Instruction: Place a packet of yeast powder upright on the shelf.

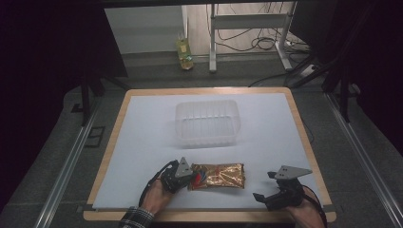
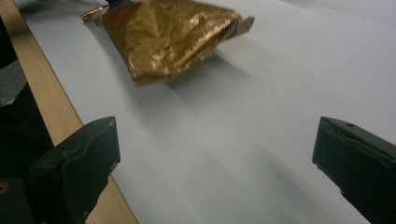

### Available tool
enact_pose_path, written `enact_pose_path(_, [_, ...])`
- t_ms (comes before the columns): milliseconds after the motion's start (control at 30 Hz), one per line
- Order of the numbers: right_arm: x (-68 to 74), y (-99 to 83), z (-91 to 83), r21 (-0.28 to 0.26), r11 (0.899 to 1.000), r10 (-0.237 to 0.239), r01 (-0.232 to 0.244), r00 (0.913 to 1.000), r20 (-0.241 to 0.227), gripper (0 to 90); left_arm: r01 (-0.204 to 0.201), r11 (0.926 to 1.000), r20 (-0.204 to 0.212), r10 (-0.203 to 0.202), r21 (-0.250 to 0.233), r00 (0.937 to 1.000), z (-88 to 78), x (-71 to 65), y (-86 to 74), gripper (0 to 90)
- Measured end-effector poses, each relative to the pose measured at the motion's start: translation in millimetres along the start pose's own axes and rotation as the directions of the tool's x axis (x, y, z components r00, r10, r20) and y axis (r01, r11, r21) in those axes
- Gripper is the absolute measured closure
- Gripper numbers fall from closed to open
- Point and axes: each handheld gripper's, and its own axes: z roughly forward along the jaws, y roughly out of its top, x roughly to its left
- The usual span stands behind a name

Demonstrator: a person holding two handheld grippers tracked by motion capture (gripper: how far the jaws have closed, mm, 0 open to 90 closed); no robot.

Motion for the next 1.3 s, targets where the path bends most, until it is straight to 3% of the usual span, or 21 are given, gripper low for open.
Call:
enact_pose_path(233, [-0.4,0.6,2.1,0.004,1.0,0.004,-0.004,0.9999,-0.015,1.2,0.014,0.9999,0.007,-0.014,0.005,0.9999,0.4,0.9,0.5,89.9])
enact_pose_path(800, [3.6,13.2,28.0,0.014,1.0,0.019,-0.017,0.9892,-0.145,1.1,0.012,0.9999,0.004,-0.012,0.002,0.9999,0.5,0.7,0.0,89.9])
enact_pose_path(967, [5.5,16.5,37.6,0.024,0.999,0.028,-0.024,0.9821,-0.186,1.2,0.011,0.9999,0.005,-0.011,0.0,0.9999,0.5,0.8,-0.3,89.9])
enact_pose_path(1033, [6.5,18.4,42.6,0.02,0.999,0.051,-0.047,0.972,-0.23,1.1,0.011,0.9999,0.006,-0.011,-0.001,0.9999,0.5,0.9,-0.4,89.9])
enact_pose_path(1300, [9.3,22.0,55.0,0.035,0.998,0.058,-0.051,0.962,-0.267,1.2,0.01,0.9999,0.008,-0.01,0.0,0.9999,0.5,1.1,-0.2,89.9])
